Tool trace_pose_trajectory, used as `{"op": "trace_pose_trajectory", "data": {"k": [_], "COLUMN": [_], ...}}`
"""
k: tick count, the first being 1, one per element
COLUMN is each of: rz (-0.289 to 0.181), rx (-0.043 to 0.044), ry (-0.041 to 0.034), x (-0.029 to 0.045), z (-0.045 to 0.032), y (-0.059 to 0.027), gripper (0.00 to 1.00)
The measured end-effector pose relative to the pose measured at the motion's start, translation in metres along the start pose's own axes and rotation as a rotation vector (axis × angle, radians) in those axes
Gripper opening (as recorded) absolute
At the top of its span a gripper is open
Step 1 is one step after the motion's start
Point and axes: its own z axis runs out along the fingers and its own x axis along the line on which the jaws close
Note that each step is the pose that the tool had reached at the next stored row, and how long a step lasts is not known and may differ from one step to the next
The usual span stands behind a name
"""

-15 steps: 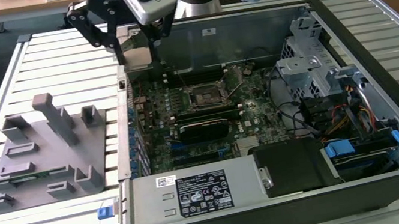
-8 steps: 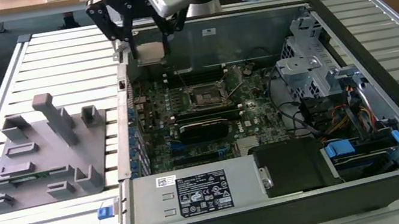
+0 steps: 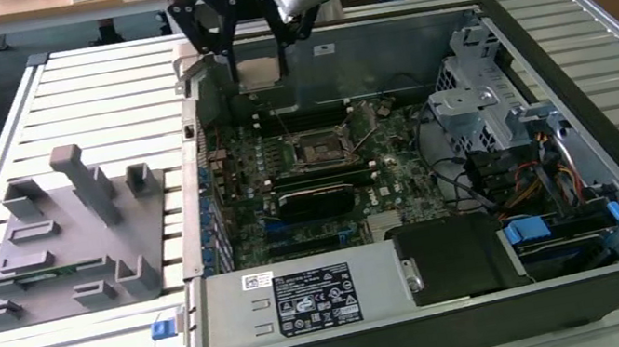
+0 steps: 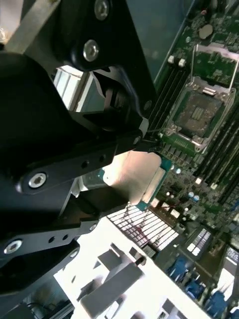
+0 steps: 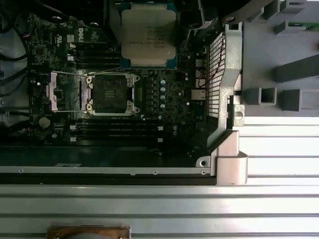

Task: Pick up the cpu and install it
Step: 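Pick up the cpu and move it towards the insertion slot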

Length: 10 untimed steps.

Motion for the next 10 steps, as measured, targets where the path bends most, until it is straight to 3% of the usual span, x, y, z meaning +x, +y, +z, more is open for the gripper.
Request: {"op": "trace_pose_trajectory", "data": {"k": [4,10], "rz": [0.0,0.0], "rx": [0.0,0.0], "ry": [0.0,0.0], "x": [-0.0116,-0.0218], "z": [0.0,0.0003], "y": [0.0006,0.002], "gripper": [0.53,0.53]}}
